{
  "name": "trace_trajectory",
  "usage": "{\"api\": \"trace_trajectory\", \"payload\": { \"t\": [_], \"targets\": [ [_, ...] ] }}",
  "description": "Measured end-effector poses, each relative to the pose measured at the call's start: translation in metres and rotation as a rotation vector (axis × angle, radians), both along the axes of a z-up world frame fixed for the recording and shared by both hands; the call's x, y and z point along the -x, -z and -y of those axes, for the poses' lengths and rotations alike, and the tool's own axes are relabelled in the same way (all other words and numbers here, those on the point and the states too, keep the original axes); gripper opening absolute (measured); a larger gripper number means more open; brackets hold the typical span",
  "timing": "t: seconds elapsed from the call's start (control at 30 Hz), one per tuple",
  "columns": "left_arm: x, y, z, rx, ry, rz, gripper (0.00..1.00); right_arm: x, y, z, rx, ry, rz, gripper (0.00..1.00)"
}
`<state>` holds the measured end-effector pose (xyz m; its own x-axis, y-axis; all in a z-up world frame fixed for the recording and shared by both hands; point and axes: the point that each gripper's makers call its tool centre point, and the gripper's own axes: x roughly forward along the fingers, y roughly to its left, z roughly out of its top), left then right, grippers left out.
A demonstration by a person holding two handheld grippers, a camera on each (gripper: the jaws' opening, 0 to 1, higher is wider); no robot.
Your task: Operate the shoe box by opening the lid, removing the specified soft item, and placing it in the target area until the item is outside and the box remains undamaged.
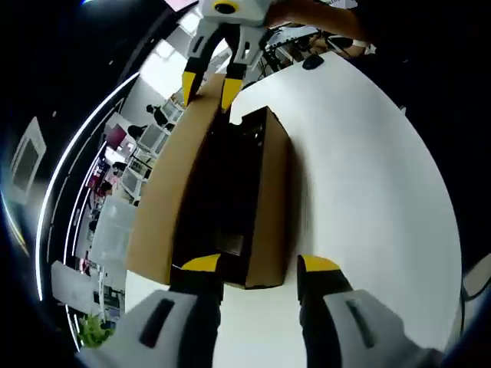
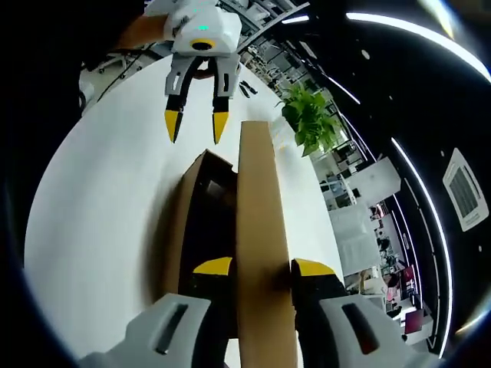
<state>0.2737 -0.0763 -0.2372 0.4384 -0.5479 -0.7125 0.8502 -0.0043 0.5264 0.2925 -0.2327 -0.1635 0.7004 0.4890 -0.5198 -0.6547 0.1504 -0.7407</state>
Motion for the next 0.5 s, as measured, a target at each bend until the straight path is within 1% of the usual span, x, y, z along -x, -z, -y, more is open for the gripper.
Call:
{"api": "trace_trajectory", "payload": {
  "t": [0.13,0.33,0.5],
  "targets": [
    [-0.010,0.008,-0.001,-0.018,-0.011,-0.017,0.41,0.000,0.000,0.000,0.001,0.003,0.000,0.28],
    [-0.009,0.019,0.008,-0.039,0.004,-0.035,0.42,-0.002,-0.001,0.000,0.002,0.006,0.000,0.28],
    [-0.013,0.035,0.006,-0.079,0.008,-0.057,0.42,-0.001,-0.001,0.000,0.002,0.008,0.001,0.28]
  ]
}}
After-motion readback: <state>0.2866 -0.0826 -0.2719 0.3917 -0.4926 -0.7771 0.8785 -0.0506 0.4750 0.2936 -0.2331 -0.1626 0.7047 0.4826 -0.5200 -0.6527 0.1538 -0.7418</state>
